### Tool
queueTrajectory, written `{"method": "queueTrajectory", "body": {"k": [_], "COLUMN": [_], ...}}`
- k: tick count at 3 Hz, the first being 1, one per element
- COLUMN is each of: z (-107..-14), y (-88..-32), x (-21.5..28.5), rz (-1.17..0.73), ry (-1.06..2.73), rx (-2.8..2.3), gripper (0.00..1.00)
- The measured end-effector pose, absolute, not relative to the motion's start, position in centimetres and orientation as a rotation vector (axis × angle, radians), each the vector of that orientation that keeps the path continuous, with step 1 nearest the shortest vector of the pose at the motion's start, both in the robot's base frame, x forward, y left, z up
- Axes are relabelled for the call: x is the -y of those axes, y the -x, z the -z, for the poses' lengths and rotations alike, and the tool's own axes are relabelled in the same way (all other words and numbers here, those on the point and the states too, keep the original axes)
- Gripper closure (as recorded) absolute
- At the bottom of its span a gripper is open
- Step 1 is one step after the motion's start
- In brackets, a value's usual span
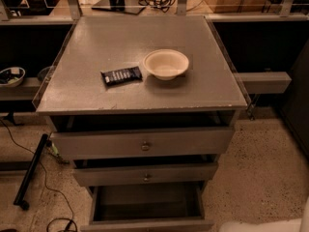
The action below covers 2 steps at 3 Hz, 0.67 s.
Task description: Close bottom drawer
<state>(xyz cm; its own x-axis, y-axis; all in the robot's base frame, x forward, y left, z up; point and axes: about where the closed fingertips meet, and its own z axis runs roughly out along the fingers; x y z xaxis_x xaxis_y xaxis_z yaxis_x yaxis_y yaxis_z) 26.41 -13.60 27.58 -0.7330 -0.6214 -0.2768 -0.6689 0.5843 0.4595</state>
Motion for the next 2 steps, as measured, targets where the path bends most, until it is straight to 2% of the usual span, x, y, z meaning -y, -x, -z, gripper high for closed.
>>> {"method": "queueTrajectory", "body": {"k": [1,2], "z": [-26.59,-26.19], "y": [-29.13,-29.11], "x": [13.84,13.85], "rz": [-0.847,-0.845], "ry": [1.044,1.042], "rx": [-2.731,-2.736], "gripper": [1.00,1.00]}}
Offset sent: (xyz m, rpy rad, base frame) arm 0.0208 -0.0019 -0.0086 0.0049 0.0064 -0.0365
